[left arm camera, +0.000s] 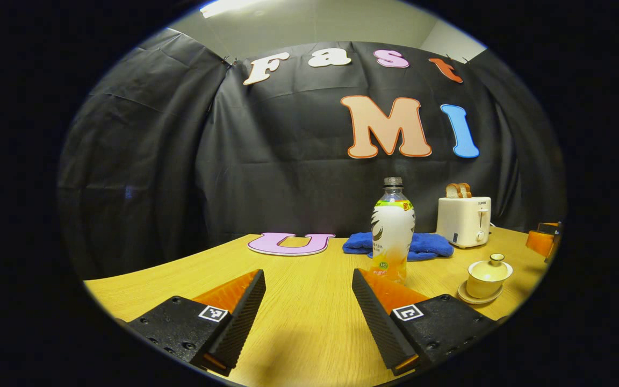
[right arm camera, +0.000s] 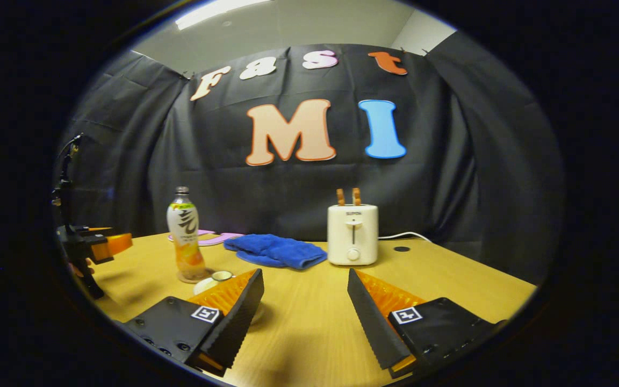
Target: Open the teacup lid with one hand, grasp the water bottle and pour water into the teacup with the other hand; after pouring, place the water bottle on the coaster and then close the teacup lid.
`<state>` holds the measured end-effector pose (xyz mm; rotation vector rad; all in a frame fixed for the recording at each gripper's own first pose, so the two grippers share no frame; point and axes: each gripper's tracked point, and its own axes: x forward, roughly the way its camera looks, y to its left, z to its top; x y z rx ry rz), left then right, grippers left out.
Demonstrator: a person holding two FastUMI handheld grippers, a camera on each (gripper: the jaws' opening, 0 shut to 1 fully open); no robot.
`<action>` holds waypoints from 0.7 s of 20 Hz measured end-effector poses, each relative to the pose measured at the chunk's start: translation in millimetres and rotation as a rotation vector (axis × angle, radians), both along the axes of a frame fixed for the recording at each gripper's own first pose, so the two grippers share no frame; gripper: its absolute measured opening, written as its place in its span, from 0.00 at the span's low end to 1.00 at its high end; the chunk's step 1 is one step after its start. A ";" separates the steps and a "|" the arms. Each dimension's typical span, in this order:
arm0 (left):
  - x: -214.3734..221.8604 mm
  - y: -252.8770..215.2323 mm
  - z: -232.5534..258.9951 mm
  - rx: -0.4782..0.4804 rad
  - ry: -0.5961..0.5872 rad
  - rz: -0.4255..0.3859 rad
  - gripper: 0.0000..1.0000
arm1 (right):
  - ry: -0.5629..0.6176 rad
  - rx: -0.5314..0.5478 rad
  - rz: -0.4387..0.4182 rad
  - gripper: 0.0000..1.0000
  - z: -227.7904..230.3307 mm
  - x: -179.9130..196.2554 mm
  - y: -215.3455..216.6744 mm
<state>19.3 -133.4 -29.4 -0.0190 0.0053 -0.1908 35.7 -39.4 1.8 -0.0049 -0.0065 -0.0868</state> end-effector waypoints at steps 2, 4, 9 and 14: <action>-0.8 0.2 0.2 0.000 0.000 0.000 0.95 | -0.004 -0.002 -0.069 0.95 0.3 -2.7 -16.8; -0.4 0.2 0.7 0.000 0.000 0.001 0.95 | -0.005 -0.004 -0.096 0.94 -0.2 -4.6 -21.6; -0.7 1.2 -0.1 0.001 0.000 0.004 0.95 | -0.007 -0.005 -0.102 0.94 -0.3 -4.9 -23.9; -1.0 1.3 0.1 0.001 0.000 0.004 0.95 | -0.008 -0.004 -0.101 1.00 -1.1 -4.6 -23.9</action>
